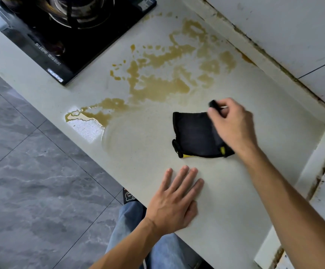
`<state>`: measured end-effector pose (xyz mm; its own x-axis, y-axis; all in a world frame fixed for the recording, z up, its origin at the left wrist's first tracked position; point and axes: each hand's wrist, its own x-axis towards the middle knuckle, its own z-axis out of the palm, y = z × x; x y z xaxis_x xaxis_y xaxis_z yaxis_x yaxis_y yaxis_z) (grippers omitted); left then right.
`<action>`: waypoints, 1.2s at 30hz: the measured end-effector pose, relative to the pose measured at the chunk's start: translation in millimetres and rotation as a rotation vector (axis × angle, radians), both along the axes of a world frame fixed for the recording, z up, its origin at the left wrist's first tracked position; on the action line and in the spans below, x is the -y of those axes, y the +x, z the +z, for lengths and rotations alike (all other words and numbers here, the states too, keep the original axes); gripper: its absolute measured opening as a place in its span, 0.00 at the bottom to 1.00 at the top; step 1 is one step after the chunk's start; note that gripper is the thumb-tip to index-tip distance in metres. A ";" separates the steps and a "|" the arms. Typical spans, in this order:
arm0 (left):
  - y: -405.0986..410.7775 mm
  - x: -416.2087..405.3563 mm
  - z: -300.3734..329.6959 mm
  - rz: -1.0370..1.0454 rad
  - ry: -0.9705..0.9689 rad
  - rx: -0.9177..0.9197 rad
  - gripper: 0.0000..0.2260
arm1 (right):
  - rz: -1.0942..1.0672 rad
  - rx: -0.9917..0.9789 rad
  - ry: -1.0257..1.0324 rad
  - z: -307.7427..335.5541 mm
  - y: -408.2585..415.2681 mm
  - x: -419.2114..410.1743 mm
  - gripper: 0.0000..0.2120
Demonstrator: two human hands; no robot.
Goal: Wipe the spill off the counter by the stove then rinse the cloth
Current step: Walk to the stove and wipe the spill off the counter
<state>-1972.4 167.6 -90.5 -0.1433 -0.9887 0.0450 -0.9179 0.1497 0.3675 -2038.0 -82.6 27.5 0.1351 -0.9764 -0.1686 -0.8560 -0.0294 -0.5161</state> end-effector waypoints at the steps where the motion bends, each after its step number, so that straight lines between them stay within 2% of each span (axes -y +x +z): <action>1: 0.0 -0.3 0.1 0.000 0.003 -0.002 0.29 | 0.056 0.025 0.078 -5.6 14.5 -8.4 0.13; 4: 0.5 0.1 0.9 0.004 0.012 -0.010 0.28 | 0.258 0.166 0.363 -26.7 36.6 -28.3 0.14; 5: 0.9 0.8 2.1 0.004 0.018 -0.016 0.28 | 0.358 0.173 0.330 -32.3 35.0 -31.7 0.13; 7: 1.9 1.8 4.7 0.007 0.030 -0.029 0.26 | 0.541 0.085 0.008 -46.7 20.1 -28.4 0.11; 8: 3.1 0.6 6.3 0.016 0.039 -0.040 0.25 | 0.617 0.017 -0.137 -54.9 10.2 -26.0 0.13; 9: 5.3 -2.0 8.4 0.043 0.049 -0.055 0.24 | 0.686 -0.034 -0.199 -62.9 0.8 -24.2 0.17; 12: 19.3 -13.8 16.1 0.241 0.086 -0.085 0.25 | 0.827 -0.189 -0.132 -84.9 -20.1 -27.9 0.27; 16: 39.6 -23.3 25.8 0.482 0.177 -0.042 0.29 | 0.870 -0.321 -0.192 -98.8 -14.1 -33.5 0.31; 22: 38.0 -19.3 29.0 0.508 0.244 -0.018 0.29 | 1.108 -0.293 -0.221 -96.5 82.9 -41.1 0.32; 28: 38.3 -18.0 25.3 0.525 0.235 -0.047 0.32 | 1.586 -0.214 -0.349 -96.4 183.3 -74.1 0.30; 30: 39.2 -18.5 25.2 0.527 0.227 -0.070 0.32 | 1.530 -0.212 -0.358 -97.9 198.3 -65.4 0.30; 34: 37.6 -18.5 24.1 0.555 0.212 -0.084 0.33 | 1.153 -0.264 -0.249 -95.8 204.7 -35.2 0.31; 36: 36.8 -19.8 23.7 0.559 0.210 -0.087 0.34 | 1.101 -0.285 -0.254 -97.9 188.7 -43.7 0.32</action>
